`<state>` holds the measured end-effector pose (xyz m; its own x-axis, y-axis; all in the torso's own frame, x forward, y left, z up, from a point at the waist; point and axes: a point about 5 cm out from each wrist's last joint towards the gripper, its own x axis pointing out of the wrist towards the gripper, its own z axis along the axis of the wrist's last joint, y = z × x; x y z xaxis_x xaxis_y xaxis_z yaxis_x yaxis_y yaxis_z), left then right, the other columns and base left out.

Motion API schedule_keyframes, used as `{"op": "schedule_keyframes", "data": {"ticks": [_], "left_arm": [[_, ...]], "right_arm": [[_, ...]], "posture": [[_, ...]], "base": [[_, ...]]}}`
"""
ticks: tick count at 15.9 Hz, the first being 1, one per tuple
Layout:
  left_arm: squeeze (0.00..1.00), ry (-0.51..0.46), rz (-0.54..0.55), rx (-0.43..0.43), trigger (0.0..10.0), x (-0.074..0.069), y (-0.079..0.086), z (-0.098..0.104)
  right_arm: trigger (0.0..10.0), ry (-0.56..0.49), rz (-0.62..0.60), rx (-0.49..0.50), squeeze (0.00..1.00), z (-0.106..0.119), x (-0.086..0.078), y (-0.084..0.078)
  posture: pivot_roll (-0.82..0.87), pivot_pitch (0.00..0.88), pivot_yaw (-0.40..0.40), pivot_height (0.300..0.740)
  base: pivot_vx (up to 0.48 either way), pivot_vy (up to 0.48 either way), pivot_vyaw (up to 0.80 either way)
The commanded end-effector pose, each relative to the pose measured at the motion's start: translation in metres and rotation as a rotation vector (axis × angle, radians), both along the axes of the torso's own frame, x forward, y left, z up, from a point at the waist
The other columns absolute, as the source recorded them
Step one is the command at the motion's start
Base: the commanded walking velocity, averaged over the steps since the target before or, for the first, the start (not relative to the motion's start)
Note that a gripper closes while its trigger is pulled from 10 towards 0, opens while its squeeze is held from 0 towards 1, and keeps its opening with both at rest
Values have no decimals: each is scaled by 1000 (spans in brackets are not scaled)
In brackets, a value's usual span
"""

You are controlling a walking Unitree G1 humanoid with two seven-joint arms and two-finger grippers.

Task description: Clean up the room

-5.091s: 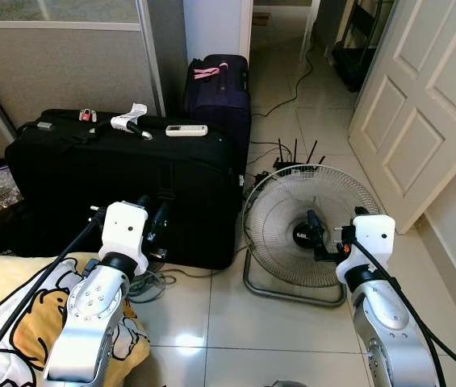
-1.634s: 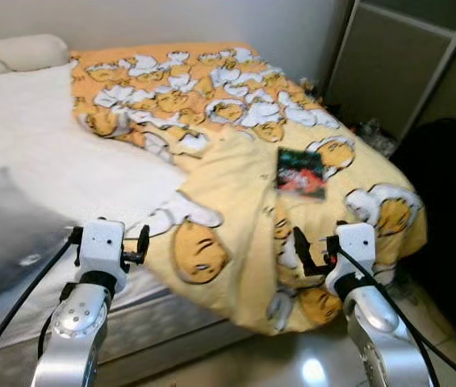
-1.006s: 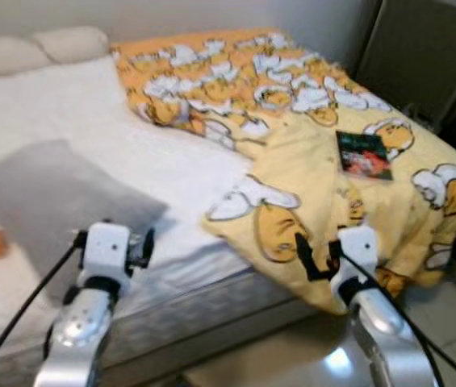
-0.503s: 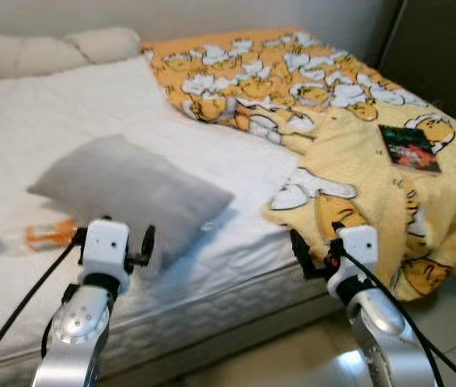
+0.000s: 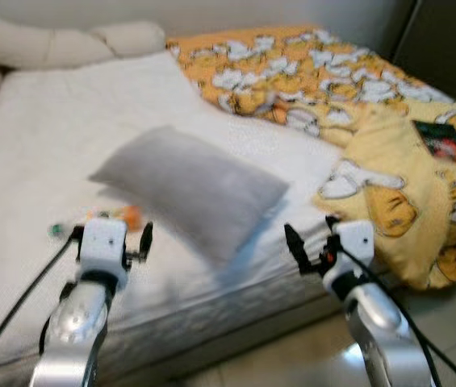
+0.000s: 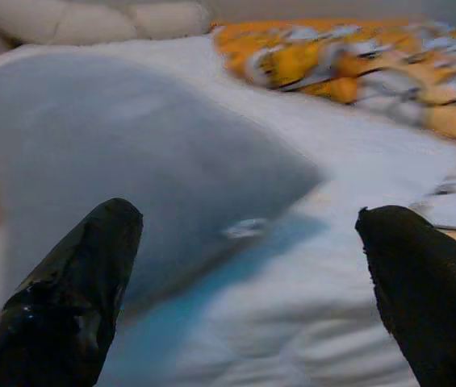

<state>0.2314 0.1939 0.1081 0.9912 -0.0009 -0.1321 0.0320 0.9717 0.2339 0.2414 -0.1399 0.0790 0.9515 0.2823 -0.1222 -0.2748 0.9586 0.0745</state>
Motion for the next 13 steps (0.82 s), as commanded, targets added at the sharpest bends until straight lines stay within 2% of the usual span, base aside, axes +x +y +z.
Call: {"op": "schedule_keyframes", "data": {"ticks": [1, 2, 6, 7, 9, 13], "left_arm": [[0, -10, 2, -14, 10000, 0, -1, 2], [0, -12, 3, -19, 10000, 1, -1, 2], [0, -39, 1, -40, 10000, 1, -3, 9], [0, -36, 8, -13, 10000, 2, -1, 9], [0, -45, 0, 27, 10000, 1, 1, 10], [0, -45, 4, 16, 10000, -1, 2, 10]], "right_arm": [[10000, -35, 9, -2, 0, 8, 3, 1], [10000, -35, 11, -2, 0, 8, 3, 1], [10000, -28, 40, -28, 0, 7, 5, 2], [10000, -36, 78, -61, 0, 7, 7, 6], [10000, -44, 125, -66, 0, 8, 8, 13], [10000, -41, 207, -59, 0, 8, 10, 21]], "posture": [[51, 0, -3, 740], [52, 0, -2, 740], [63, 0, -13, 740], [65, 0, -13, 740], [71, 0, -15, 740], [79, 0, -17, 740]], "base": [[0, -480, 0], [0, -480, 0], [0, 0, 0], [0, 0, 438], [0, 0, 800], [0, 0, 800]]}}
